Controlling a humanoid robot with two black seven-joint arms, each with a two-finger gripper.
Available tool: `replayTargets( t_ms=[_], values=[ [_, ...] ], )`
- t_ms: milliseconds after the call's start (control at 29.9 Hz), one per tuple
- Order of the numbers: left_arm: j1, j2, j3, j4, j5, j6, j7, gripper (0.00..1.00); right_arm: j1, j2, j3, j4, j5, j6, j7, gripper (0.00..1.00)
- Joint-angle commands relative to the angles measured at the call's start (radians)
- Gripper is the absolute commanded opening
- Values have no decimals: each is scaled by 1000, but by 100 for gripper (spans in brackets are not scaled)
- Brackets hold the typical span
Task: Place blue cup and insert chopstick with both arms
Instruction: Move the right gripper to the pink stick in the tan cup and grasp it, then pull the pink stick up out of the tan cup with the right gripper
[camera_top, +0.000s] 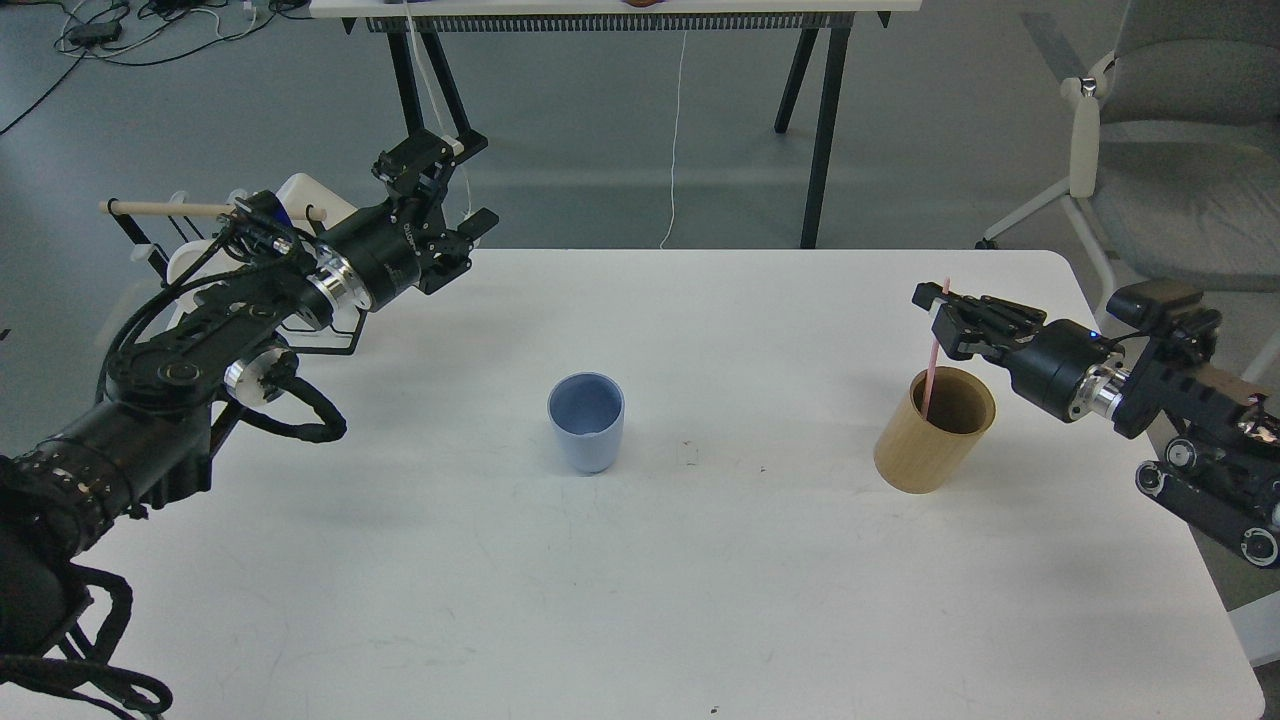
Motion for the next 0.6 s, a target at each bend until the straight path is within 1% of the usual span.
replayTargets(
  t_ms=[0, 134, 434, 568],
  values=[
    [0, -1, 0, 1, 0, 0, 0, 99, 4, -24, 3, 26, 0, 0, 0, 5],
    [0, -2, 0, 1, 0, 0, 0, 99, 29, -61, 3, 58, 0, 0, 0, 1],
    [6, -11, 0, 4, 0, 0, 0, 99, 155, -193, 18, 182, 12, 0, 0, 0],
    [9, -13, 1, 13, 1, 0, 0, 99, 230, -202, 24, 228, 22, 0, 0, 0]
  ],
)
